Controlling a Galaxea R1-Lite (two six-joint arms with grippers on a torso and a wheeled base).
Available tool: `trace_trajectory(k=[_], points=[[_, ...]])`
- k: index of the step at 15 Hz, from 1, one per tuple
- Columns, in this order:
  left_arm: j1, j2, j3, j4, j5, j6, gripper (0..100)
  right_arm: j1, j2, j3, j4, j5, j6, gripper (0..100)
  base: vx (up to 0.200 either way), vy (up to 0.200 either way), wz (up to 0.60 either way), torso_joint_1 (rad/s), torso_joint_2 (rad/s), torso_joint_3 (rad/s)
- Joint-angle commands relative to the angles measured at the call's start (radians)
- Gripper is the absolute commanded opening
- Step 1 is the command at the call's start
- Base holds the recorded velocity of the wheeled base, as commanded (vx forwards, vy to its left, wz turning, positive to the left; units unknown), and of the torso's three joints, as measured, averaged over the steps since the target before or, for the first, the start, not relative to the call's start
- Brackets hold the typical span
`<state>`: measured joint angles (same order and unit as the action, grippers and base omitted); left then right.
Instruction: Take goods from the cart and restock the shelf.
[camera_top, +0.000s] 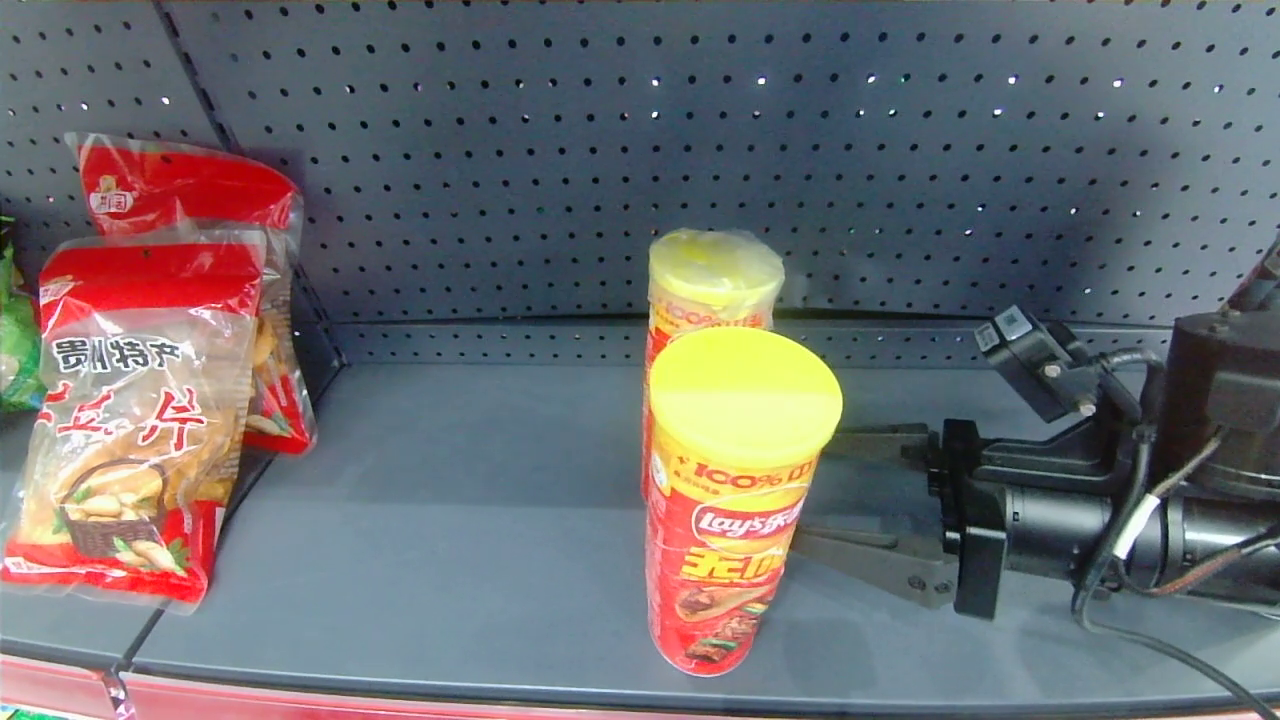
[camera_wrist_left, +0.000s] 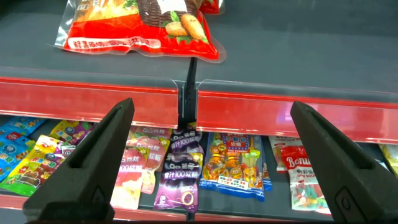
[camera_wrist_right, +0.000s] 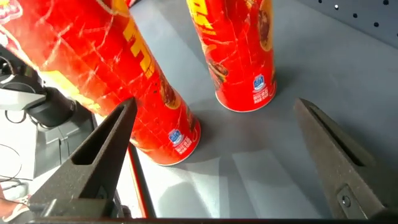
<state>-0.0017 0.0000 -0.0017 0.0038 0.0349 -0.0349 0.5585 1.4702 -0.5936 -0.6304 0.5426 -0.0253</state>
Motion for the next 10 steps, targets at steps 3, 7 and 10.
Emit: trace_trajectory(k=[3, 7, 10], points=[[0.000, 0.000, 0.000, 0.001, 0.000, 0.000, 100, -0.026, 0.055, -0.023, 0.000, -0.001, -0.001, 100, 0.000, 0.000, 0.00, 0.000, 0.00, 0.000], [0.000, 0.002, 0.000, 0.001, 0.000, 0.000, 100, -0.023, 0.099, -0.072, 0.000, -0.001, -0.001, 100, 0.000, 0.000, 0.00, 0.000, 0.00, 0.000], [0.000, 0.002, 0.000, 0.001, 0.000, 0.000, 100, -0.012, 0.101, -0.071, 0.000, -0.001, -0.001, 100, 0.000, 0.000, 0.00, 0.000, 0.00, 0.000]])
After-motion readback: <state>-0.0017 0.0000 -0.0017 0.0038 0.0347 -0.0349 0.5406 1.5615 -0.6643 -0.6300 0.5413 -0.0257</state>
